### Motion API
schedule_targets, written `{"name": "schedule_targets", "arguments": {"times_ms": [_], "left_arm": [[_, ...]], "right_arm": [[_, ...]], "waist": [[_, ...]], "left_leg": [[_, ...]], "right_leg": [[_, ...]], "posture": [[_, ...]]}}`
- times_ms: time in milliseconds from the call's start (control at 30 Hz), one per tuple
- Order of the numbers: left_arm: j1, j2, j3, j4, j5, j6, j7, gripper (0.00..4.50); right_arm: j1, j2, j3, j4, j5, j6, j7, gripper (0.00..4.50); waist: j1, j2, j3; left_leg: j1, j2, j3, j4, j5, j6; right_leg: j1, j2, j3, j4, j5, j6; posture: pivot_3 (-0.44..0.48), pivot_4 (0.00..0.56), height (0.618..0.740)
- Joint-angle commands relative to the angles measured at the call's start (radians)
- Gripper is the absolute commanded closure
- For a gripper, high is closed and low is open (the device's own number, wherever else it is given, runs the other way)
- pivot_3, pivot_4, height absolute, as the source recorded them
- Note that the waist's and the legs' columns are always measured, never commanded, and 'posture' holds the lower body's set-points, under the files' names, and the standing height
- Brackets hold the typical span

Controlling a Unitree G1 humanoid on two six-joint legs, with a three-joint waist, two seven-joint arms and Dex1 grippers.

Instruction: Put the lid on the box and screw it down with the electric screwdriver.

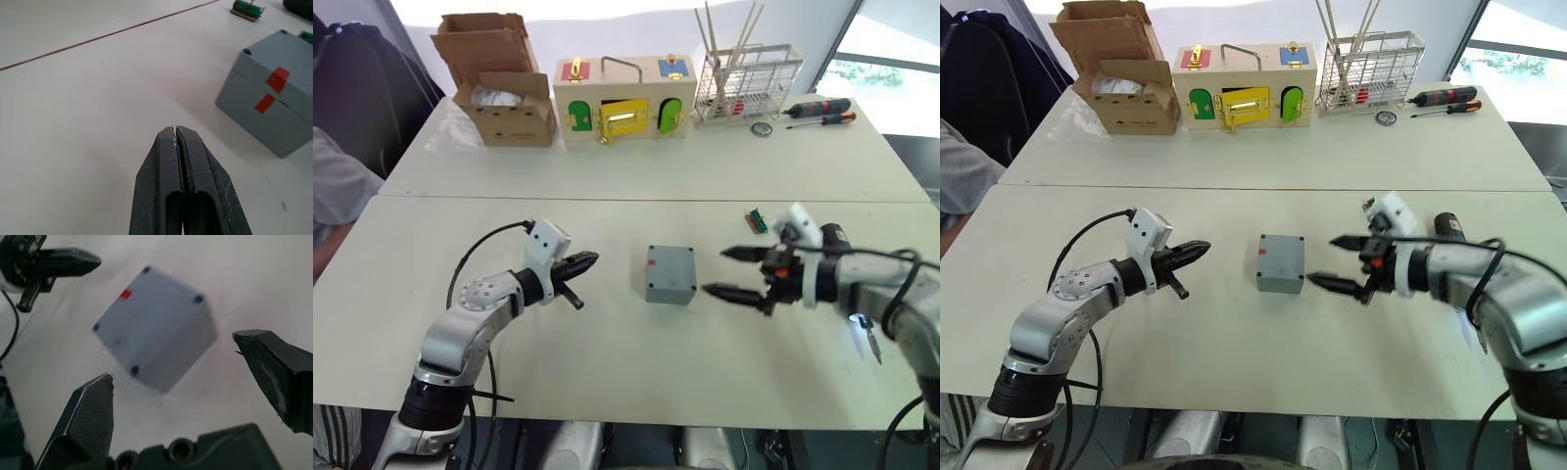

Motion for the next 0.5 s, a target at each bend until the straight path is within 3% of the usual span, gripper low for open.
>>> {"name": "schedule_targets", "arguments": {"times_ms": [33, 300, 500], "left_arm": [[-0.007, 0.003, -0.013, -0.036, -0.032, 0.013, -0.033, 4.50], [-0.150, 0.061, -0.167, 0.151, 0.030, -0.044, -0.237, 4.50], [-0.253, 0.031, -0.241, 0.307, 0.101, -0.145, -0.319, 4.50]], "right_arm": [[0.049, 0.026, 0.005, -0.060, -0.015, -0.033, -0.033, 0.02], [0.074, 0.126, 0.131, -0.073, -0.051, -0.039, -0.092, 0.02], [0.057, 0.159, 0.161, -0.084, -0.043, -0.017, -0.119, 0.02]], "waist": [[-0.003, -0.001, -0.001], [-0.008, -0.001, -0.001], [-0.007, -0.001, -0.001]], "left_leg": [[0.000, 0.000, 0.000, 0.000, 0.000, 0.000], [0.001, 0.003, 0.000, -0.004, 0.004, -0.007], [0.001, 0.003, 0.000, -0.004, 0.004, -0.007]], "right_leg": [[0.000, 0.000, 0.000, 0.000, 0.000, 0.000], [-0.003, 0.002, -0.001, 0.003, 0.000, 0.000], [-0.003, 0.002, -0.001, 0.002, 0.000, 0.000]], "posture": [[0.000, 0.150, 0.740], [0.000, 0.150, 0.740], [0.000, 0.150, 0.740]]}}
